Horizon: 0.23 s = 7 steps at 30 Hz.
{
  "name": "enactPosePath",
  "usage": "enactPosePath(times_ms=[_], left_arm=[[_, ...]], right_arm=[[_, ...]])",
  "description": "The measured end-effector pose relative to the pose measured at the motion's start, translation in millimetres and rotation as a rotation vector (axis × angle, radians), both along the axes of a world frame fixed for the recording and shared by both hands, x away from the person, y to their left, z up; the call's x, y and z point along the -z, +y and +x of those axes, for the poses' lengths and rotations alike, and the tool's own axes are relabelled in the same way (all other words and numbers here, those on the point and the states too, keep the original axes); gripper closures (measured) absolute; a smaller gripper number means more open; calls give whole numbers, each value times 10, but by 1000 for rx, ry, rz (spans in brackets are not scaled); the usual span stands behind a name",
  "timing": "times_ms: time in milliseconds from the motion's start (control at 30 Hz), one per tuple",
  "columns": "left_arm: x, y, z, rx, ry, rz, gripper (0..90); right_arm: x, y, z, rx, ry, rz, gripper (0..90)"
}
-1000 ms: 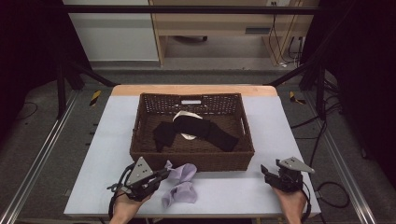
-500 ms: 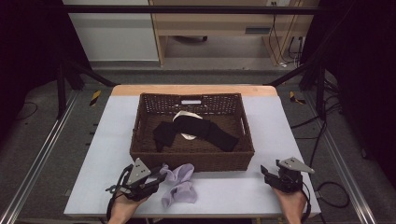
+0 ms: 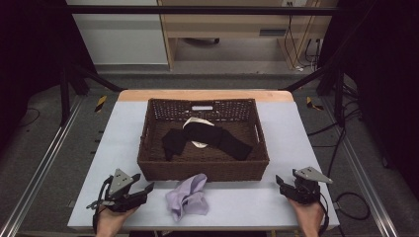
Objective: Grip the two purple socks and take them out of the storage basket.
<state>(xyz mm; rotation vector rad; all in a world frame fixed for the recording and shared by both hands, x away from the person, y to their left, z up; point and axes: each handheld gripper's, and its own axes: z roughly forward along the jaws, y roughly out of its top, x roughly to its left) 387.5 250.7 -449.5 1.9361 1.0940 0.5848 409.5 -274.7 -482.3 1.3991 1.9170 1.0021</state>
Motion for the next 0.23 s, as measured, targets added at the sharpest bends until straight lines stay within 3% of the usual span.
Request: enactPosePath(times_ms=[233], left_arm=[[-8,111,52,-31,-26,-13,357]], right_arm=[[1,-8,2,2,1,2,320]])
